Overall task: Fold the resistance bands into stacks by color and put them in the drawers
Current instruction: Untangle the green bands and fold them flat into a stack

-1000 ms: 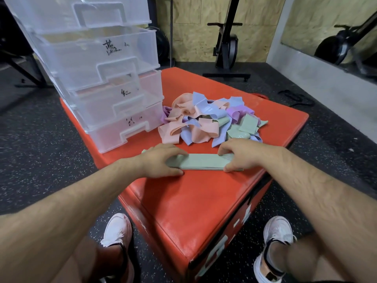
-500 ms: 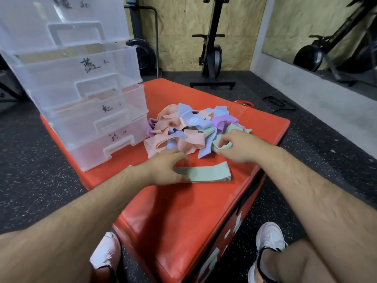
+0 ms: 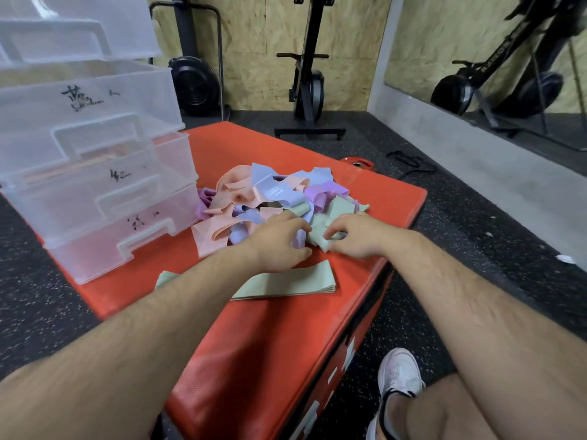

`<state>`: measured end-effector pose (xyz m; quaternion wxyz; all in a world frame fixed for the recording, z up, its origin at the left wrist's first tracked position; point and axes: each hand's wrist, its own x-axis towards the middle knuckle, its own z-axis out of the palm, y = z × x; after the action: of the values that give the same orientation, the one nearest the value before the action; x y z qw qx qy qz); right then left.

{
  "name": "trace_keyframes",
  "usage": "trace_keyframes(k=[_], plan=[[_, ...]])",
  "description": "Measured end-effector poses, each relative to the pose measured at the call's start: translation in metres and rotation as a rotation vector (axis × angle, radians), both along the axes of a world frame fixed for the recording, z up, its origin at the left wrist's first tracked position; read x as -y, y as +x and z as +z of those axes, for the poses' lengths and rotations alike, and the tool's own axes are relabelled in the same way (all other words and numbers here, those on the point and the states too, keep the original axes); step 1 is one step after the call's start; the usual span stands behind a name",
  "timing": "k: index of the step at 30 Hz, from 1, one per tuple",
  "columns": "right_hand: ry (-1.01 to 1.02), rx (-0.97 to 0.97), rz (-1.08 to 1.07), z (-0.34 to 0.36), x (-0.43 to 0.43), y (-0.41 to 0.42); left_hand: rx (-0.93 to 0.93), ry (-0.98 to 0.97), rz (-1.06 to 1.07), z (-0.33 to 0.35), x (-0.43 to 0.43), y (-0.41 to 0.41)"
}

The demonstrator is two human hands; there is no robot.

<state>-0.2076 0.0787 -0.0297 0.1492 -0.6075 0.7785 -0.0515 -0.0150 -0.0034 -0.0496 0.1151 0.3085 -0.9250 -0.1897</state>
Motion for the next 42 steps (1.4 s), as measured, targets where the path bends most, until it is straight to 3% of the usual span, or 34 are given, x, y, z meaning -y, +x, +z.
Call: trace_keyframes(k=[7, 14, 21, 26, 31, 42], plan=[[-0.039, 0.13, -0.008, 0.005, -0.005, -0.004, -0.033, -0.008, 0.084, -0.005, 0.001, -0.024], [-0.139, 0.264, -0.033, 0.007, -0.014, -0.01, -0.082, 0.14, 0.155, -0.01, 0.001, -0.043], [-0.133, 0.318, -0.075, -0.004, -0.006, -0.001, 0.053, -0.047, 0.121, -0.013, 0.002, -0.041], [-0.11, 0.246, -0.114, -0.011, 0.0, 0.003, 0.152, -0.138, 0.157, -0.016, 0.003, -0.033], [-0.122, 0.053, -0.138, -0.012, 0.0, 0.001, -0.006, -0.125, 0.173, -0.017, 0.007, -0.036], [-0.268, 0.22, -0.094, -0.001, 0.0, -0.003, -0.159, 0.032, 0.172, -0.008, 0.009, -0.047]])
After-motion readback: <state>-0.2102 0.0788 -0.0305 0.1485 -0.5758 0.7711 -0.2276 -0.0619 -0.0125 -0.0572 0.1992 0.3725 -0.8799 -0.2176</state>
